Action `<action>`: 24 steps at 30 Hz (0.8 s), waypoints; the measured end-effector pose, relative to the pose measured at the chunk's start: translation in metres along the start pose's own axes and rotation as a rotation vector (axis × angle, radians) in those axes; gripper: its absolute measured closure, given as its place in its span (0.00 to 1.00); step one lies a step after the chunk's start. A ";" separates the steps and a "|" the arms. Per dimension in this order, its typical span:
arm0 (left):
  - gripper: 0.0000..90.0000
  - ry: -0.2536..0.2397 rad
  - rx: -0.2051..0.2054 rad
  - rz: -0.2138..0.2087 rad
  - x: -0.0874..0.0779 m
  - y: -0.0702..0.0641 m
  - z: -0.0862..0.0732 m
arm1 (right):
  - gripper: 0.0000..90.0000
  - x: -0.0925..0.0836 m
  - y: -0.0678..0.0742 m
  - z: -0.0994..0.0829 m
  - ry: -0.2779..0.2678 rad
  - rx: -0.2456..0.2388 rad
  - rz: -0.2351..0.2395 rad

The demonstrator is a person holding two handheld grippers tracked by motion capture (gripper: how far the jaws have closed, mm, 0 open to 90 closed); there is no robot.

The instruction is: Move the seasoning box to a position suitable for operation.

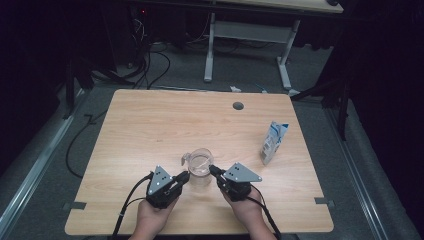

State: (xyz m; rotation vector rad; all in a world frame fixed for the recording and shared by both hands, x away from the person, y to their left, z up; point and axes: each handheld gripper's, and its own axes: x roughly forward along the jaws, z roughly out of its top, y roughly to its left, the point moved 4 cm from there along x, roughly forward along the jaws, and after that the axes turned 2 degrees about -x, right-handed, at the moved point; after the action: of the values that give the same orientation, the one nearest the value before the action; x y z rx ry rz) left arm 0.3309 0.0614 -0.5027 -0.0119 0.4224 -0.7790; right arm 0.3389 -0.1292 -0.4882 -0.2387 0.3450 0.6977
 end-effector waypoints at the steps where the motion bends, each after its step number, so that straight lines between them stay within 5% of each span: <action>1: 0.94 -0.002 -0.003 -0.004 0.000 0.000 0.000 | 1.00 0.000 0.000 0.000 -0.003 -0.001 0.002; 24: 1.00 -0.001 0.028 -0.010 0.011 -0.013 0.007 | 1.00 -0.002 0.003 0.003 -0.014 -0.012 0.009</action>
State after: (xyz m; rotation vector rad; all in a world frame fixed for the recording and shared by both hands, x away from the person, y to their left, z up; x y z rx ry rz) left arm 0.3320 0.0438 -0.4987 0.0117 0.4106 -0.7942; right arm 0.3363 -0.1276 -0.4852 -0.2433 0.3291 0.7104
